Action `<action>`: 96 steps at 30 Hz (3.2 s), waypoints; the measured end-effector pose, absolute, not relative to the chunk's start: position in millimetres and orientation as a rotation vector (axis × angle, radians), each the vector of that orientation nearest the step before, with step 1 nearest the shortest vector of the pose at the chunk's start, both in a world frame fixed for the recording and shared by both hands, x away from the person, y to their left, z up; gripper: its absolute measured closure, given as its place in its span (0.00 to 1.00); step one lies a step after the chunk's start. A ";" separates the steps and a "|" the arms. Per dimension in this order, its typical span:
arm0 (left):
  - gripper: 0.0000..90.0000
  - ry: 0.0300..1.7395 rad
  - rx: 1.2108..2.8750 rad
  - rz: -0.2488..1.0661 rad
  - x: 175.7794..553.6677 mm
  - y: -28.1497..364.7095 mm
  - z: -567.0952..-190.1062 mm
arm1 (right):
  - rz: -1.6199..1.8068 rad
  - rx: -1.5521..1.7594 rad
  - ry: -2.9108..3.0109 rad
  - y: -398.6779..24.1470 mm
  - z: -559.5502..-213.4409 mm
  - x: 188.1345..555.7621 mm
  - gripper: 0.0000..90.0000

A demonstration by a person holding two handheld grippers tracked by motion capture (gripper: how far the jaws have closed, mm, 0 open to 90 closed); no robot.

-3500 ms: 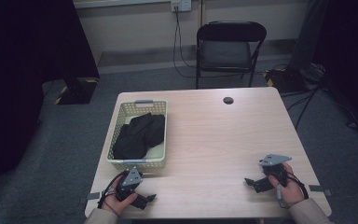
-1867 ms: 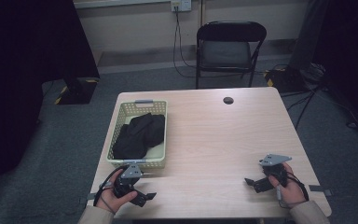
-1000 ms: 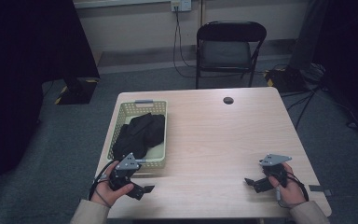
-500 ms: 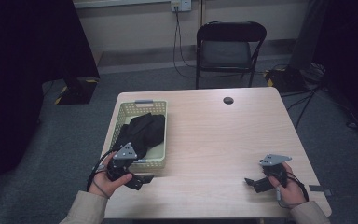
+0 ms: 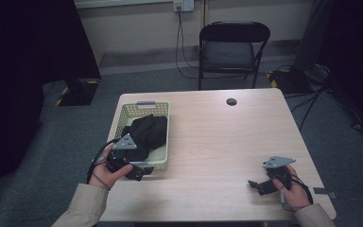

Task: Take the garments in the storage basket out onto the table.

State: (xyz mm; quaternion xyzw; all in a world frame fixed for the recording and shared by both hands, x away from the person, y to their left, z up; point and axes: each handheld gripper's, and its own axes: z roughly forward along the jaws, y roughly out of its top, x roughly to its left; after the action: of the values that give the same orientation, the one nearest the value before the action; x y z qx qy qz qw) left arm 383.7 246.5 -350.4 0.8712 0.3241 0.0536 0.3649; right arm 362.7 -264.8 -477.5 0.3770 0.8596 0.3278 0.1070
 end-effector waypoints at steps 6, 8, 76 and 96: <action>0.03 0.851 2.239 0.162 392.6 245.4 -346.4 | 0.965 1.110 2.531 -264.8 -477.5 362.7 0.00; 0.03 0.850 2.240 0.171 395.3 244.3 -344.8 | 0.965 1.110 2.531 -264.8 -477.6 362.6 0.00; 0.03 1.080 2.257 0.205 505.2 250.2 -391.5 | 0.965 1.110 2.531 -264.8 -477.5 362.7 0.00; 0.04 1.232 2.294 0.139 525.3 249.3 -428.0 | 0.965 1.110 2.531 -264.8 -477.5 362.7 0.00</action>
State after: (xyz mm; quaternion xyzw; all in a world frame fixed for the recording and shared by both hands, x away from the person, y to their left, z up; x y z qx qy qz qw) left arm 525.3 249.3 -428.0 0.8487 0.4556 0.0515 0.2637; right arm 362.7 -264.8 -477.5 0.3769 0.8597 0.3278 0.1070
